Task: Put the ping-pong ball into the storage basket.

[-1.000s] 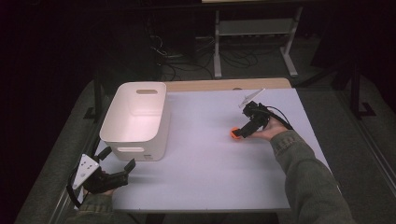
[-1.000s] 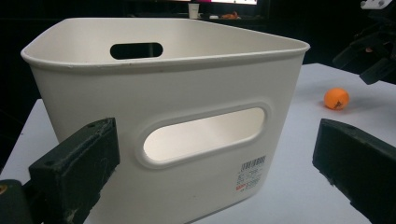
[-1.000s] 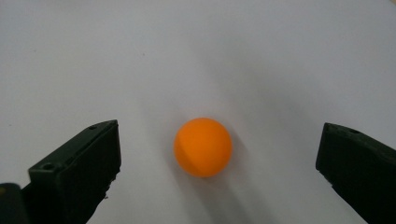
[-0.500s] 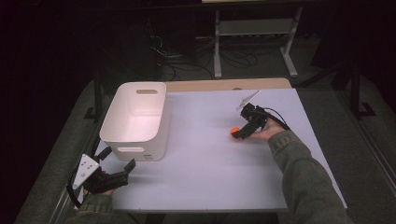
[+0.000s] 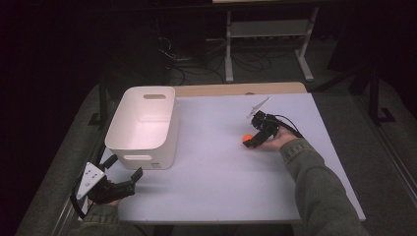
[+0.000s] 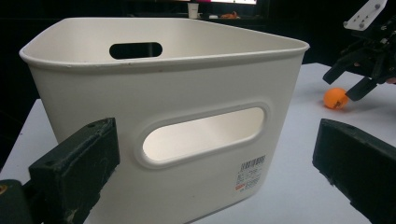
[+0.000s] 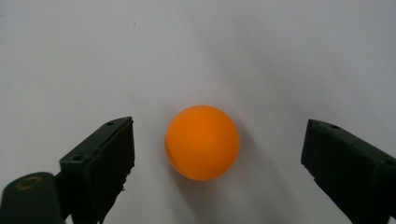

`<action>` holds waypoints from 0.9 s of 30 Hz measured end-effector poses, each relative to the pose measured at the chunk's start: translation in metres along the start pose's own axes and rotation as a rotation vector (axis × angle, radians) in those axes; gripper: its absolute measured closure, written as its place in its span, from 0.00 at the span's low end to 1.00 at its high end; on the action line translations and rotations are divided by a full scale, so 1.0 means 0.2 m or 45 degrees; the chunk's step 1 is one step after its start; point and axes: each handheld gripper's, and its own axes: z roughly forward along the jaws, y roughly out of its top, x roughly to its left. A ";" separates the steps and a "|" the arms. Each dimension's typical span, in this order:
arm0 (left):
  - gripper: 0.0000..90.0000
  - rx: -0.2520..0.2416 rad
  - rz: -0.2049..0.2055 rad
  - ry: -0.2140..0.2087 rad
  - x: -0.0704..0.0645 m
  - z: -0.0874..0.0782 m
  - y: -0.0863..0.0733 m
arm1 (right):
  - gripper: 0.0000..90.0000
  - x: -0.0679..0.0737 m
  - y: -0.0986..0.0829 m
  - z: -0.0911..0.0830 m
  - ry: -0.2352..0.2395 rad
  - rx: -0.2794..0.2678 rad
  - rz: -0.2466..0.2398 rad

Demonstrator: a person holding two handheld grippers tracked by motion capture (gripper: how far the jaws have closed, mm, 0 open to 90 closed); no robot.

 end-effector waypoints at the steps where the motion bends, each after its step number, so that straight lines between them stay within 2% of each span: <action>1: 0.00 0.000 0.000 0.000 0.00 0.00 0.00 | 0.11 0.00 0.00 0.00 0.000 0.000 0.000; 5: 0.00 0.001 0.001 0.000 0.00 0.00 0.00 | 0.14 0.00 0.00 0.02 0.023 0.027 -0.007; 13: 0.00 -0.001 0.002 -0.005 0.00 0.00 0.00 | 0.19 0.00 0.00 0.03 0.031 0.049 -0.009; 20: 0.00 0.000 0.004 -0.003 0.00 0.00 0.00 | 0.32 0.00 0.00 0.04 0.060 0.052 -0.066; 27: 0.00 0.000 0.005 -0.002 0.00 0.00 0.00 | 0.42 0.01 0.01 0.06 0.093 0.062 -0.084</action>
